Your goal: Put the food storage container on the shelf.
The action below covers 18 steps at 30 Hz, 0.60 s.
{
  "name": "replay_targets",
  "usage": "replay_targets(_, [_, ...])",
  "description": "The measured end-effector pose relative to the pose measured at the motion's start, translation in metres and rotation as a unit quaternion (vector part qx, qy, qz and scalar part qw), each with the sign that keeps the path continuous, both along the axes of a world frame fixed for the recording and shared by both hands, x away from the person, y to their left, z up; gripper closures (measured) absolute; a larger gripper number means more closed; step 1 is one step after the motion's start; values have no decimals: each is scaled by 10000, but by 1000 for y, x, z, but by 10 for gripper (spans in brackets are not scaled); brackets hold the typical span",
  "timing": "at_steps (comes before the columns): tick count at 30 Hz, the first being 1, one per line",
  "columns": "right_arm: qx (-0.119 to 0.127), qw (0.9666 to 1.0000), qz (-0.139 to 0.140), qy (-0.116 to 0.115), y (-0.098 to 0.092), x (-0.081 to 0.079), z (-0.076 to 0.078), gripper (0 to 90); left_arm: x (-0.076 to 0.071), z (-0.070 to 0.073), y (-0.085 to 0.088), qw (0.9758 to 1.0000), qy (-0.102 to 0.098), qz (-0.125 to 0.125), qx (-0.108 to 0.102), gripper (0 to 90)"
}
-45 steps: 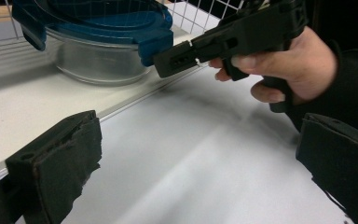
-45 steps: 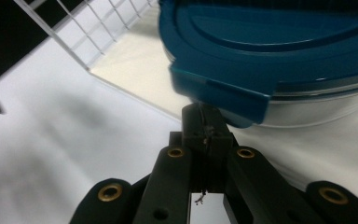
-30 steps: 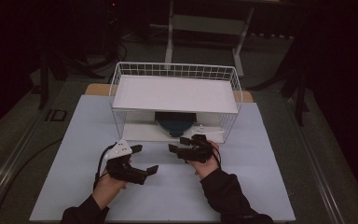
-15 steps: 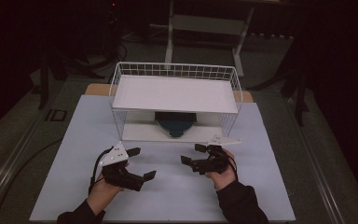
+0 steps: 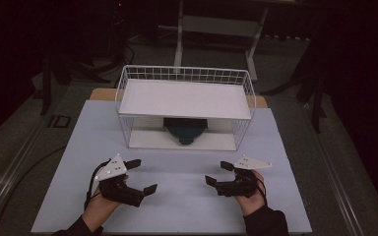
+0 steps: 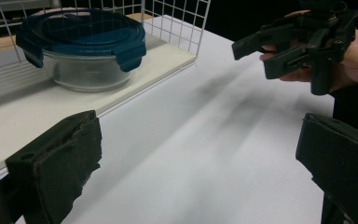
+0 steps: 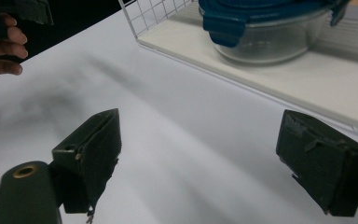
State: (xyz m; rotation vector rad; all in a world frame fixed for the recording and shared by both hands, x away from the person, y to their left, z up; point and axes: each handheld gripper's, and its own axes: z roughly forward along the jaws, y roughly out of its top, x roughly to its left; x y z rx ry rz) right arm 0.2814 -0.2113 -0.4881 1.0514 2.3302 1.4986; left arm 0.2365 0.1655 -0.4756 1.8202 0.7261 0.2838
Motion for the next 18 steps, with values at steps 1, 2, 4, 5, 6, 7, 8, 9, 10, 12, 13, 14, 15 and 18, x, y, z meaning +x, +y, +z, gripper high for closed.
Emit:
replay_targets(1, [-6, 10000, -21, 5, -3, -3, -1, 142, -1, -1, 0, 10000, 10, 3, 27, 0])
replay_targets(2, [-14, 10000, -45, -10, -5, -4, -2, 142, -2, -2, 1, 10000, -1, -14, 41, 0])
replay_targets(4, [36, 9999, -90, 58, -9, -8, -4, 142, -4, -4, 1, 10000, 15, -31, 82, 1])
replay_targets(5, [20, 9999, -121, 72, -12, -10, -6, 144, -5, -5, 0, 9999, 18, -45, 89, 0])
replay_targets(6, [26, 9999, -137, 89, -14, -12, -7, 144, -5, -5, 0, 9999, 18, -58, 109, 1])
replay_targets(7, [27, 9999, -132, 82, -16, -12, -8, 144, -5, -6, 0, 9999, 16, -64, 125, 1])
replay_targets(8, [38, 9999, -136, 96, -17, -13, -9, 145, -5, -7, 0, 9999, 28, -70, 136, 0])
replay_targets(9, [32, 9998, -162, 98, -19, -14, -10, 146, -5, -7, 0, 9999, 34, -76, 115, 0])
replay_targets(10, [34, 9998, -164, 112, -20, -15, -11, 145, -5, -8, 1, 9999, 44, -65, 101, 0])
replay_targets(12, [-12, 9998, -177, 83, -23, -16, -13, 146, -5, -9, 1, 9999, 35, -82, 107, 1])
replay_targets(13, [-41, 9998, -192, 60, -23, -17, -13, 145, -5, -9, 1, 9999, 12, -81, 123, 1])
replay_targets(14, [-35, 9998, -194, 46, -24, -17, -13, 145, -6, -9, 1, 9999, 7, -79, 125, 1])
replay_targets(15, [-18, 9998, -199, 49, -24, -17, -13, 145, -6, -9, 1, 9999, -3, -83, 113, 1])
replay_targets(18, [-21, 9998, -207, 23, -24, -17, -13, 146, -5, -9, 0, 9999, -18, -71, 82, 0])
